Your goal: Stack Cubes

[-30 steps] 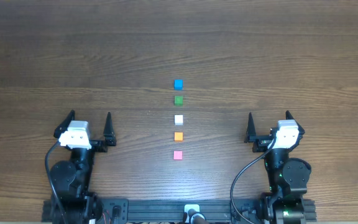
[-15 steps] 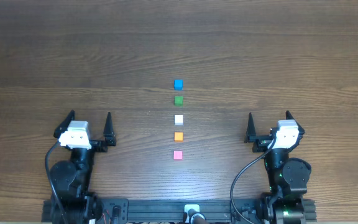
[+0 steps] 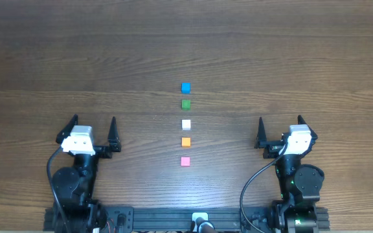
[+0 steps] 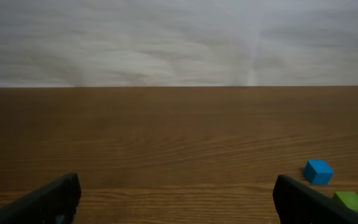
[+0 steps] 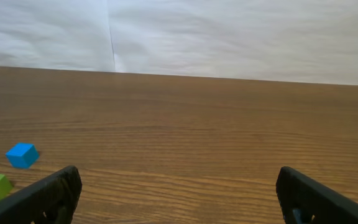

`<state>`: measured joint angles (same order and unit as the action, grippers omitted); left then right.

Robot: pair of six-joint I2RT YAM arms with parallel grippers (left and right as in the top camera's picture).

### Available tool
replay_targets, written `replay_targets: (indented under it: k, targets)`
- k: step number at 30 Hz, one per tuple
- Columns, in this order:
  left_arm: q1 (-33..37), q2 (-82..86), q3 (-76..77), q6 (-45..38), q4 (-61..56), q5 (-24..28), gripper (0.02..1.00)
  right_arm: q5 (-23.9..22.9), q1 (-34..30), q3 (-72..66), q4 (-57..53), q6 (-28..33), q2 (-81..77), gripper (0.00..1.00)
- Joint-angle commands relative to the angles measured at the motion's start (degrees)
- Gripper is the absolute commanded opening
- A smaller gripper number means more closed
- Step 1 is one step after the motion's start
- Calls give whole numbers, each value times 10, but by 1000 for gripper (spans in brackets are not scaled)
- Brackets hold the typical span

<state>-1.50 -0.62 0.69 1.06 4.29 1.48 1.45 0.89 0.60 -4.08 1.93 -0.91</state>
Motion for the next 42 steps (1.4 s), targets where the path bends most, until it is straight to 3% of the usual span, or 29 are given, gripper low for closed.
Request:
replay_targets:
  k: [1, 18, 24, 32, 42]
  targets:
    - [-3, 2, -3, -8, 0, -5, 1000, 6, 3, -3, 0, 3, 6, 991]
    - [-3, 2, -3, -8, 0, -11, 1000, 6, 3, -3, -1, 3, 6, 993]
    - [-10, 1, 27, -2, 6, 15, 1000, 6, 3, -3, 0, 3, 6, 991]
    - [-60, -94, 271, 70, 197, 2, 1000, 6, 3, -3, 0, 3, 6, 991]
    - [-251, -399, 647, 107, 483, 51, 1000, 6, 3, -3, -1, 3, 6, 991]
